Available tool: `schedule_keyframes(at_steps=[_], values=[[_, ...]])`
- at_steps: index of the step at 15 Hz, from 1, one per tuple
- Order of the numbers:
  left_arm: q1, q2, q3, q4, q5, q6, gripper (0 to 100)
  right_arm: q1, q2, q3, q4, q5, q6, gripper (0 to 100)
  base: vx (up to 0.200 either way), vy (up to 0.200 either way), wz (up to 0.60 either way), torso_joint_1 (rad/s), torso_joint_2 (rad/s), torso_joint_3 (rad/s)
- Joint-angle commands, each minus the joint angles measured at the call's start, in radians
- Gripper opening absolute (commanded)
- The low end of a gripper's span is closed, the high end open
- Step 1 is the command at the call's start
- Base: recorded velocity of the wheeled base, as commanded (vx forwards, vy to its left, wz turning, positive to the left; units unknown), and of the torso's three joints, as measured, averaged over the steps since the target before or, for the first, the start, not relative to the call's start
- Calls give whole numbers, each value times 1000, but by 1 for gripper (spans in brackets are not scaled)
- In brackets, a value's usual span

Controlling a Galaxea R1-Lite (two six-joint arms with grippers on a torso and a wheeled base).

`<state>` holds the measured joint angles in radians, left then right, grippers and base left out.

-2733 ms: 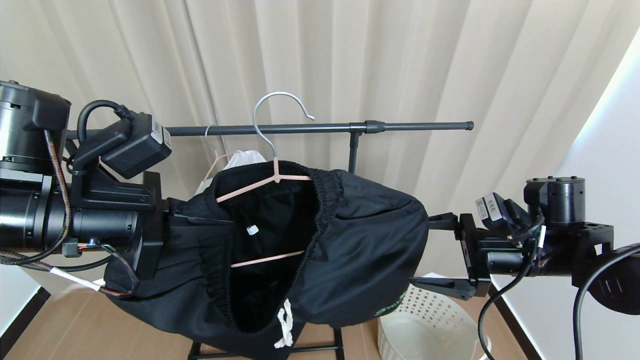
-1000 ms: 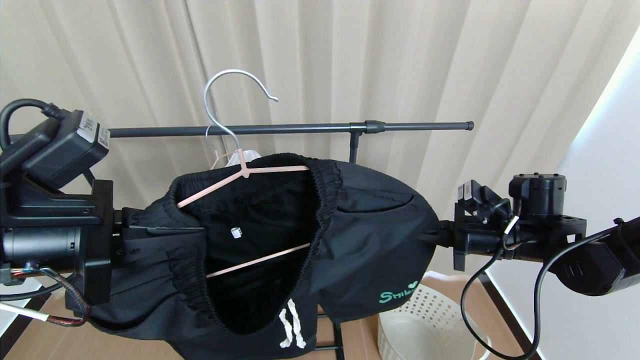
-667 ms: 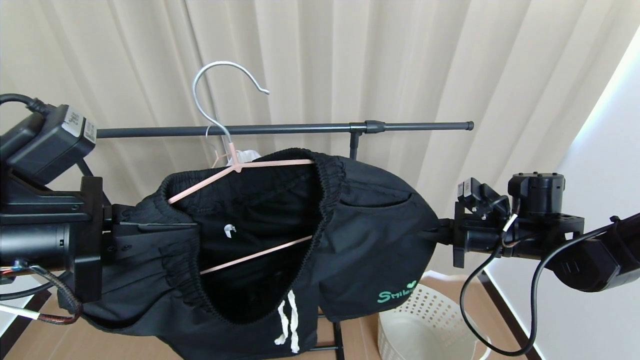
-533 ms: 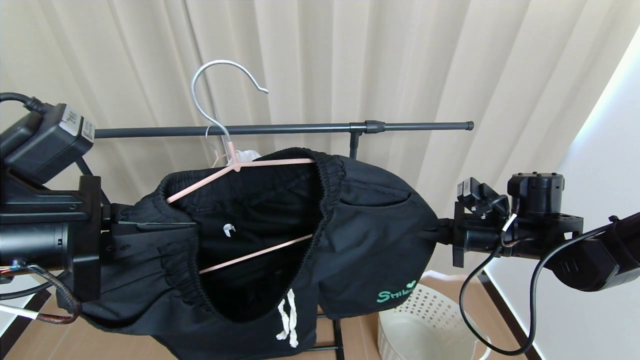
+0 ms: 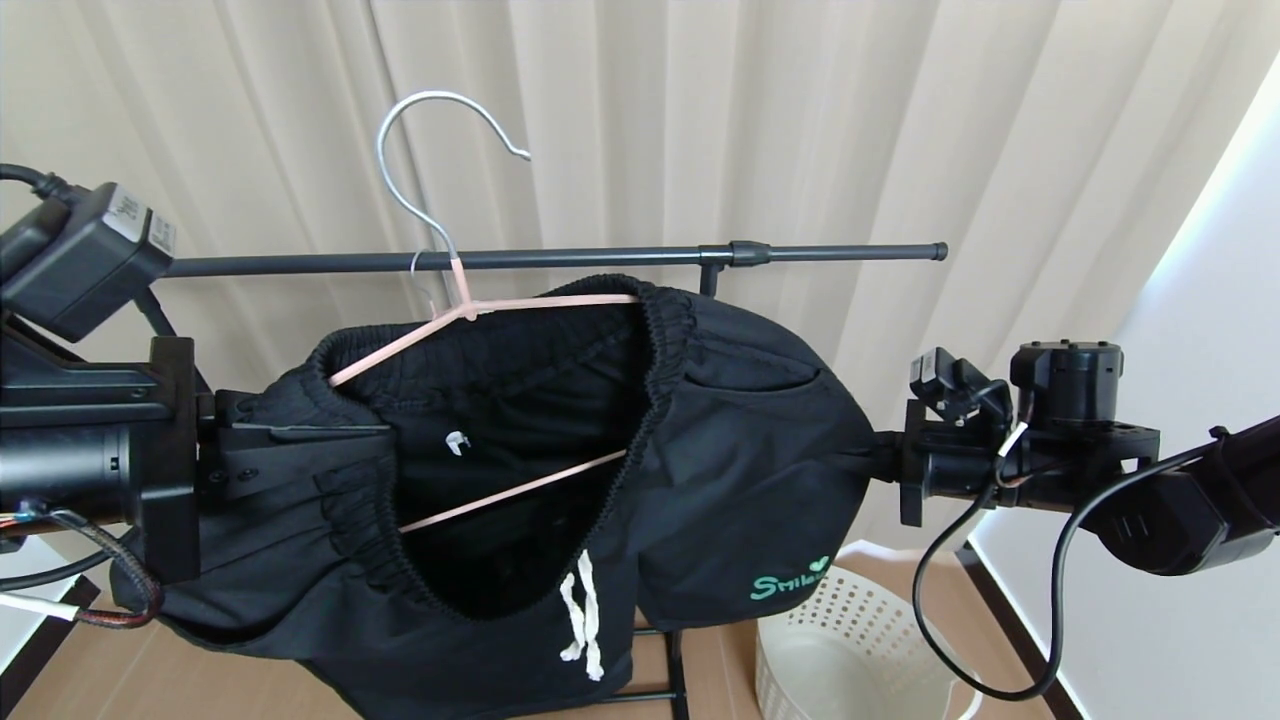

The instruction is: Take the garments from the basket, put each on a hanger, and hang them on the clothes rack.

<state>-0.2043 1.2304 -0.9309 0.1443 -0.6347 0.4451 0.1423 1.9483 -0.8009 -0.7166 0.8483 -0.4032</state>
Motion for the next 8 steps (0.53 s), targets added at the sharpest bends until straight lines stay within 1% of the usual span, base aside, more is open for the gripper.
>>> schedule_keyframes(at_steps=[1, 4, 8], values=[[23, 1, 0, -2, 0, 0, 0, 0, 15, -4, -1, -3, 0, 0, 0, 0, 0, 0, 0, 0], [46, 0, -3, -2, -2, -5, 0, 0, 32, -9, -1, -20, 0, 0, 0, 0, 0, 0, 0, 0], [65, 1, -9, -3, 0, -5, 0, 0, 37, -9, -1, -20, -2, 0, 0, 0, 0, 0, 0, 0]])
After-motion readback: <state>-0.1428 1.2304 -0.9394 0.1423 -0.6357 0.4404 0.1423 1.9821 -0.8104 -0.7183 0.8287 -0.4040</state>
